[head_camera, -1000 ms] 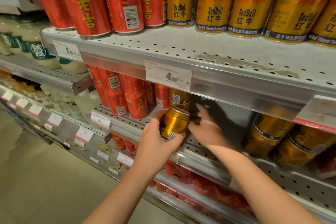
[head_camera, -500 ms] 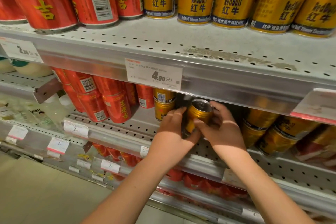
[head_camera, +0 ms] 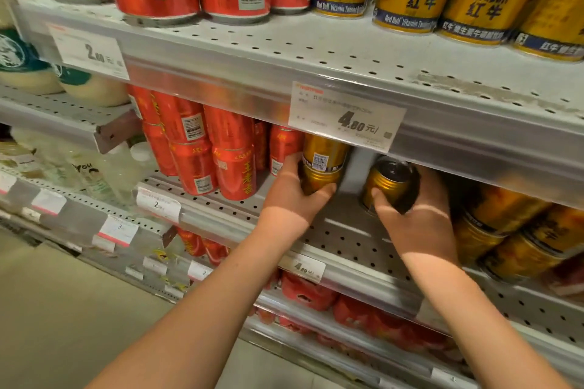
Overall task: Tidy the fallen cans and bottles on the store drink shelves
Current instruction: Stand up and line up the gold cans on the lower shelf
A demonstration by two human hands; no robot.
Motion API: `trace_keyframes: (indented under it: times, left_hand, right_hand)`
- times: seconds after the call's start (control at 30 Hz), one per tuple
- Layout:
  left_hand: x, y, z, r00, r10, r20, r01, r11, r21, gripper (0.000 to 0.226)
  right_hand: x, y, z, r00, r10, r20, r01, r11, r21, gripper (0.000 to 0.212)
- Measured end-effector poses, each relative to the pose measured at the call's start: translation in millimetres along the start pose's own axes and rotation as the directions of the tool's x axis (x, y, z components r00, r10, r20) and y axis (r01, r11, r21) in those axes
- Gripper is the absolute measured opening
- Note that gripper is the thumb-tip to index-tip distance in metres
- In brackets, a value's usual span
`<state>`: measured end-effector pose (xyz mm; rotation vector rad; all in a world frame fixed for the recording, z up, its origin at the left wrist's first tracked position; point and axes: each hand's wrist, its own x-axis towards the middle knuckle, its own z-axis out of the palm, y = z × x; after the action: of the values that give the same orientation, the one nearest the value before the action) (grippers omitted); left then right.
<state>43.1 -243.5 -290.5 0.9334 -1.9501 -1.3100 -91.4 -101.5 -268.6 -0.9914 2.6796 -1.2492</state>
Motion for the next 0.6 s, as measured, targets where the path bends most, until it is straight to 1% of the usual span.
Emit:
trace_keyframes:
  times: [0.07, 0.1, 0.13, 0.2, 0.23, 0.3, 0.37, 0.4, 0.43, 0.5, 0.53, 0.57, 0.6]
  left_hand:
    - [-1.9, -1.9, -6.4, 1.0, 0.019, 0.012, -0.019, 1.0, 0.006, 0.065]
    - [-4.2, -2.8, -10.8, 0.999, 0.023, 0.035, -0.024, 1.0, 0.004, 0.065]
    - [-7.6, -3.7, -15.5, 0.998, 0.022, 0.061, -0.021, 1.0, -0.005, 0.067]
    - [-14.7, -5.2, -27.0, 0.992, 0.014, 0.128, -0.009, 0.999, -0.039, 0.068]
    - [-17.8, -5.1, -33.3, 0.985, 0.014, 0.173, -0.005, 0.999, -0.049, 0.068]
    - [-21.4, -2.1, -44.6, 0.967, 0.022, 0.253, -0.005, 0.998, -0.066, 0.069]
    - [-22.7, 4.6, -52.2, 0.964, 0.065, 0.259, -0.028, 0.989, -0.144, 0.072]
    - [-22.6, 9.3, -53.9, 0.969, 0.091, 0.231, -0.047, 0.981, -0.188, 0.073]
    - [-22.0, 14.0, -53.9, 0.974, 0.11, 0.196, -0.064, 0.972, -0.228, 0.075]
    - [-20.8, 19.1, -49.6, 0.982, 0.138, 0.133, -0.099, 0.959, -0.266, 0.075]
    - [-20.8, 19.6, -46.2, 0.983, 0.15, 0.102, -0.121, 0.962, -0.243, 0.073]
    - [-21.6, 19.8, -42.8, 0.984, 0.162, 0.069, -0.146, 0.969, -0.2, 0.073]
    - [-22.4, 19.2, -39.4, 0.985, 0.171, 0.029, -0.165, 0.974, -0.154, 0.073]
  right_hand:
    - [-14.2, -10.7, 0.6, 0.993, -0.099, -0.071, 0.102, 0.994, 0.03, 0.042]
    - [-21.1, -14.5, 3.4, 0.991, -0.122, -0.057, 0.126, 0.989, 0.072, 0.038]
    - [-27.5, -17.5, 8.4, 0.993, -0.119, -0.008, 0.119, 0.984, 0.13, 0.043]
    - [-34.3, -20.7, 20.4, 0.985, -0.066, 0.162, 0.033, 0.979, 0.202, 0.063]
    - [-35.2, -22.4, 26.3, 0.967, -0.037, 0.254, -0.016, 0.979, 0.204, 0.072]
    - [-34.6, -23.3, 36.4, 0.915, 0.013, 0.403, -0.116, 0.966, 0.233, 0.083]
    - [-32.6, -25.1, 42.3, 0.865, 0.03, 0.501, -0.184, 0.948, 0.261, 0.091]
    - [-31.3, -25.9, 44.3, 0.845, 0.021, 0.534, -0.183, 0.95, 0.252, 0.09]
    - [-30.3, -27.0, 46.0, 0.836, -0.001, 0.549, -0.158, 0.958, 0.241, 0.083]
    - [-27.7, -28.5, 49.5, 0.84, -0.044, 0.54, -0.115, 0.959, 0.258, 0.057]
    - [-26.6, -29.2, 51.8, 0.85, -0.044, 0.525, -0.118, 0.955, 0.271, 0.047]
    - [-25.7, -30.0, 53.9, 0.862, -0.035, 0.506, -0.122, 0.954, 0.274, 0.045]
    - [-26.1, -31.7, 56.0, 0.873, -0.028, 0.487, -0.121, 0.955, 0.272, 0.048]
